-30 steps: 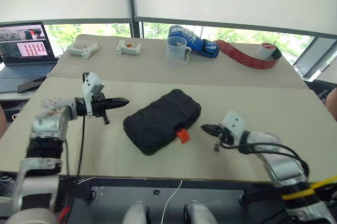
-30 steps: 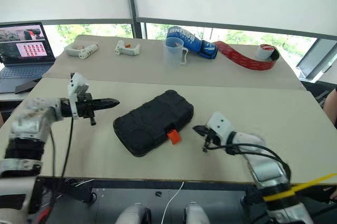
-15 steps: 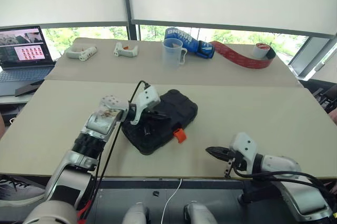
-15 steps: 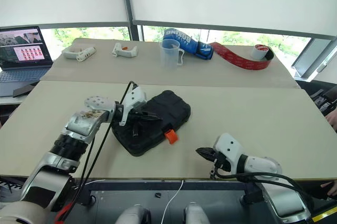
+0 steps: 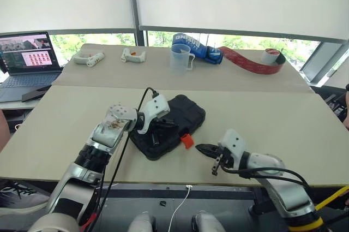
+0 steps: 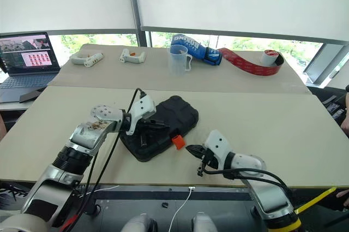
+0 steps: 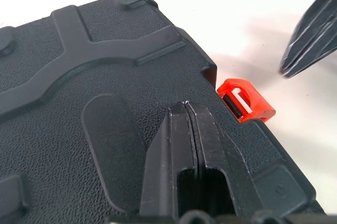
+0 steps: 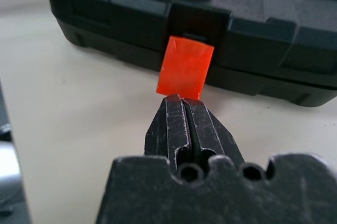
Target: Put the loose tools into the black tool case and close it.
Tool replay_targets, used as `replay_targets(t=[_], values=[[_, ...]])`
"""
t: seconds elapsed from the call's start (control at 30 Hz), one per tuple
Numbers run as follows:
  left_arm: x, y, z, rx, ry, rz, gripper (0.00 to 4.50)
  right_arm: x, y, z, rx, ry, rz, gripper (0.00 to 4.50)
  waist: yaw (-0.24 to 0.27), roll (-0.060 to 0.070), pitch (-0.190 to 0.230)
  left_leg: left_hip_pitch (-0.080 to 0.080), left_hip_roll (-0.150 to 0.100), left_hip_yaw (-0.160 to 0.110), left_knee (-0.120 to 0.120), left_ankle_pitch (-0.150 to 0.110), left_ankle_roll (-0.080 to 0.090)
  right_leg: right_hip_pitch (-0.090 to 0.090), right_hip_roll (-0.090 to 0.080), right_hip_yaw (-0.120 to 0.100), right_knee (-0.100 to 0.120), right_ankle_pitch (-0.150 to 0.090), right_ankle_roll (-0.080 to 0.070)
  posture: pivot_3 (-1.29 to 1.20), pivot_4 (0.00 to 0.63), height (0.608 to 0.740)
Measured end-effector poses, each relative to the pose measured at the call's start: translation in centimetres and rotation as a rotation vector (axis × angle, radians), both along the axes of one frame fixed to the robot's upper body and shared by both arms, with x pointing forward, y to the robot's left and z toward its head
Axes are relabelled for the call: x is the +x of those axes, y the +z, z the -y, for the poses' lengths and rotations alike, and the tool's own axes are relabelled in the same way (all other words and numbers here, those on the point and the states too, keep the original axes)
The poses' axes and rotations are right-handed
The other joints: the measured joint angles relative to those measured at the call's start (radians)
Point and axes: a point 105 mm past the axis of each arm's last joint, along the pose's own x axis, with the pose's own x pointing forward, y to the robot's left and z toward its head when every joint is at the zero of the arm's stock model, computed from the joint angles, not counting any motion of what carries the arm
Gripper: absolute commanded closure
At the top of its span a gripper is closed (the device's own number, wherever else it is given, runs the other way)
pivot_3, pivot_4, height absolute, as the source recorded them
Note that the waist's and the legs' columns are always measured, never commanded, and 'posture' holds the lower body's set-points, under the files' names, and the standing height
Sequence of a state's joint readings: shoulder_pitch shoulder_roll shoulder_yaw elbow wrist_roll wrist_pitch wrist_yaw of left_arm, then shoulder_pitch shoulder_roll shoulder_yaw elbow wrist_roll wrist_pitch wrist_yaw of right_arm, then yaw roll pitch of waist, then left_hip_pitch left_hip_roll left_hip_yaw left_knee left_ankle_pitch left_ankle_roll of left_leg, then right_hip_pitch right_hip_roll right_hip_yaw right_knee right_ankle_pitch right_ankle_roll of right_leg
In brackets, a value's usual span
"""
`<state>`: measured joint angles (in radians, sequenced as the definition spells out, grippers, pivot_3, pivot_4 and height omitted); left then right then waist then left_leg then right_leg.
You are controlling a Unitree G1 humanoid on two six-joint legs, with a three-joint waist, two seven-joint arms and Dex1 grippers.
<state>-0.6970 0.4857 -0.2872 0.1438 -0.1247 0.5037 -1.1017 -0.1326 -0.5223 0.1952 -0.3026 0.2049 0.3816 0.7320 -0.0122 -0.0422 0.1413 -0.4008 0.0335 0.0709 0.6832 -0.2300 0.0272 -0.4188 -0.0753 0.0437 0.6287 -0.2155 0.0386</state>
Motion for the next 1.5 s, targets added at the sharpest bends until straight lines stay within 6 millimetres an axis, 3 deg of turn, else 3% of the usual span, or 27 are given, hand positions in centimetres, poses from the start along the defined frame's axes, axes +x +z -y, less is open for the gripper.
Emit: replay_targets(t=[0.23, 0.6, 0.83, 0.97, 1.1, 1.23, 1.37, 1.5], values=[[0.1, 0.0, -0.2, -0.008, 0.016, -0.014, 4.45, 0.8, -1.3, 0.0, -0.034, -0.02, -0.032, 4.5, 0.0, 0.0, 0.0, 0.0, 0.0, 0.0, 0.0, 0.0, 0.0, 0.0, 0.0, 0.0, 0.0, 0.0, 0.0, 0.0, 0.15, 0.74], [0.2, 0.0, -0.5, -0.021, 0.028, -0.029, 4.45, 1.1, -1.1, -1.7, -0.013, 0.02, -0.027, 4.5, -0.003, 0.0, 0.0, 0.0, 0.0, 0.0, 0.0, 0.0, 0.0, -0.001, 0.0, 0.0, 0.0, 0.0, 0.0, 0.0, 0.15, 0.74], [0.3, 0.0, -0.6, -0.027, 0.035, -0.035, 4.45, 2.6, -0.5, -3.0, -0.048, 0.049, 0.004, 4.5, -0.004, 0.0, 0.0, 0.0, 0.0, -0.001, -0.001, 0.0, 0.0, -0.001, 0.001, 0.0, 0.0, 0.001, -0.002, 0.0, 0.15, 0.74], [0.3, 0.0, -0.5, -0.032, 0.032, -0.037, 4.45, 2.4, -0.7, -2.8, -0.059, 0.054, 0.003, 4.5, -0.002, 0.0, 0.0, 0.0, 0.0, -0.001, -0.002, 0.0, 0.0, -0.002, 0.001, 0.0, 0.0, 0.001, -0.001, 0.0, 0.15, 0.74], [0.3, 0.0, -0.7, -0.036, 0.039, -0.036, 4.45, 0.8, -1.5, -0.5, -0.115, 0.061, -0.032, 4.5, -0.001, 0.0, 0.0, -0.002, 0.0, -0.001, -0.002, 0.0, 0.0, -0.002, 0.0, 0.0, -0.002, 0.0, -0.001, 0.0, 0.15, 0.74], [0.3, 0.0, -1.0, -0.03, 0.05, -0.032, 4.45, -0.3, 0.0, 0.8, -0.11, 0.071, -0.019, 4.5, -0.004, 0.0, 0.0, -0.001, 0.0, -0.001, -0.003, 0.0, 0.0, -0.002, 0.0, 0.0, -0.001, 0.0, 0.0, 0.0, 0.15, 0.74], [0.3, -0.1, -1.1, -0.028, 0.055, -0.033, 4.45, -0.1, 2.4, 0.0, -0.045, 0.089, 0.047, 4.5, -0.004, 0.0, 0.0, 0.001, 0.001, -0.002, -0.003, 0.0, 0.0, -0.002, 0.001, -0.001, -0.001, 0.0, -0.001, 0.0, 0.15, 0.74], [0.2, 0.0, -1.1, -0.028, 0.053, -0.031, 4.45, 0.4, 3.0, -0.6, -0.026, 0.092, 0.072, 4.5, -0.004, 0.0, 0.0, 0.0, 0.001, -0.002, -0.003, 0.0, 0.0, -0.002, 0.001, 0.0, -0.001, 0.0, -0.001, 0.0, 0.15, 0.74]])
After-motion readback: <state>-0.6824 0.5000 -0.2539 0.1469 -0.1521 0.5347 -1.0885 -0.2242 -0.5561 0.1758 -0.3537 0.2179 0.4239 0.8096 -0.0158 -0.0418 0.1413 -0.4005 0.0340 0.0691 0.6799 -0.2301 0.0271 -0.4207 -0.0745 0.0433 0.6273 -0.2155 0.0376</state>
